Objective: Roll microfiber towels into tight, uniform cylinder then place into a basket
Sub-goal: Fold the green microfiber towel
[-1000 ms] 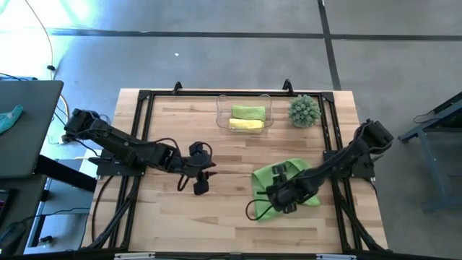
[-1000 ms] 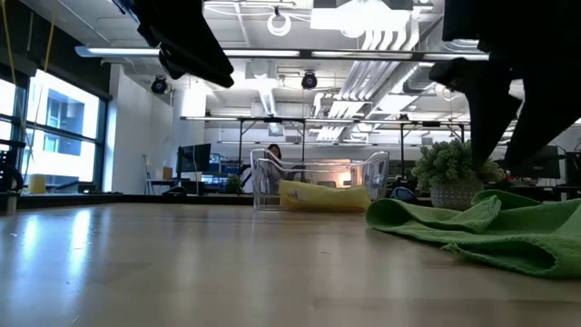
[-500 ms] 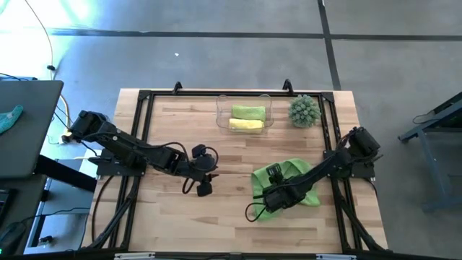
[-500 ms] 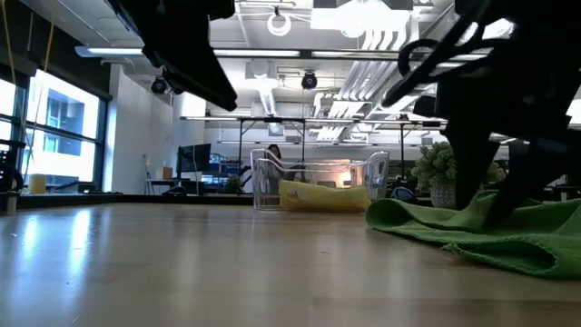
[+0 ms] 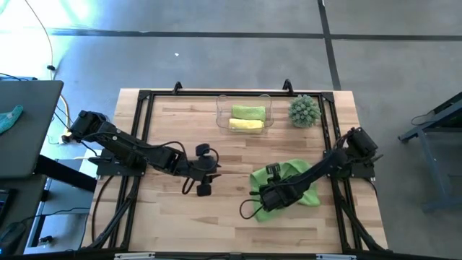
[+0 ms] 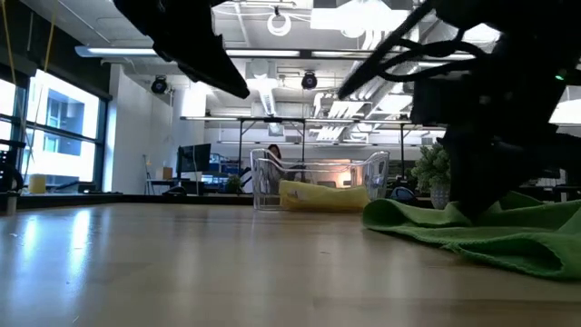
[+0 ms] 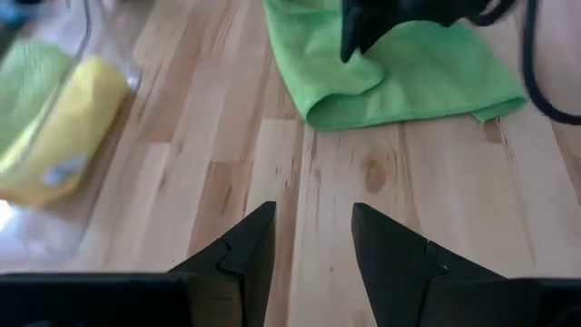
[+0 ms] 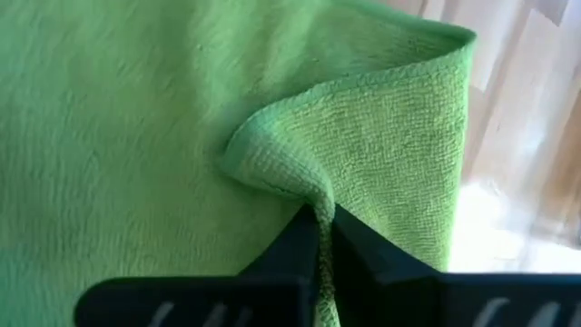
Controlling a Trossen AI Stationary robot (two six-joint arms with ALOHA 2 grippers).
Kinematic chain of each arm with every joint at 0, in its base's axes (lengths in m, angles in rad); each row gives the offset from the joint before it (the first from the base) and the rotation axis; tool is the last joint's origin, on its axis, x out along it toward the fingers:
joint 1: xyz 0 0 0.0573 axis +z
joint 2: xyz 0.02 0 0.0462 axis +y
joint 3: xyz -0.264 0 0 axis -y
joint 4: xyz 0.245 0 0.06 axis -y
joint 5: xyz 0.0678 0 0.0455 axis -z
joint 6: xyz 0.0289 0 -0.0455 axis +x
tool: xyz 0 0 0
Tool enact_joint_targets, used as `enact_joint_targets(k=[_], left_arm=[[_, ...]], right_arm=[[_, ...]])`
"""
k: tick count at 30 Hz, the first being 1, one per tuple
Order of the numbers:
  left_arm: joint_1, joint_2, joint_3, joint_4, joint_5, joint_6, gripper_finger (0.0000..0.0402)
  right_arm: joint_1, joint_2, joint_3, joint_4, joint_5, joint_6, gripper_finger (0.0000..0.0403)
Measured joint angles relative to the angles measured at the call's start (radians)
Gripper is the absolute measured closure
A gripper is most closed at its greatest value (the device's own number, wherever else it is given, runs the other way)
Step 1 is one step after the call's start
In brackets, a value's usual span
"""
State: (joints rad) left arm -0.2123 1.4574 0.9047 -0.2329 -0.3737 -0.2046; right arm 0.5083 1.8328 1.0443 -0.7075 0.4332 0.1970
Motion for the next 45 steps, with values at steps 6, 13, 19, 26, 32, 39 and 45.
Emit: enact_joint_targets(k=[6, 13, 19, 26, 32, 39, 45], left_arm=[[0.000, 0.000, 0.000, 0.010, 0.027, 0.132, 0.0267], [0.000, 0.033, 0.000, 0.052, 0.046, 0.186, 0.0266], [0.000, 0.102, 0.000, 0.193, 0.044, 0.286, 0.0250], [0.000, 0.209, -0.001, 0.330, 0.001, 0.486, 0.0225], [0.000, 0.290, -0.001, 0.445, -0.095, 0.521, 0.0223], [-0.028, 0.286, -0.001, 0.435, -0.129, 0.443, 0.0224], [-0.048, 0.278, 0.000, 0.497, -0.212, 0.442, 0.0224]], right_arm=[[-0.039, -0.031, 0.002, 0.065, -0.007, 0.124, 0.0390], [-0.111, -0.129, 0.002, 0.223, -0.070, 0.203, 0.0396], [-0.193, -0.140, 0.003, 0.394, -0.192, 0.353, 0.0401], [-0.241, -0.139, 0.003, 0.507, -0.262, 0.389, 0.0402], [-0.262, -0.139, 0.003, 0.514, -0.291, 0.409, 0.0402], [-0.289, -0.138, 0.003, 0.455, -0.295, 0.406, 0.0402], [-0.306, -0.138, 0.003, 0.475, -0.293, 0.405, 0.0402]])
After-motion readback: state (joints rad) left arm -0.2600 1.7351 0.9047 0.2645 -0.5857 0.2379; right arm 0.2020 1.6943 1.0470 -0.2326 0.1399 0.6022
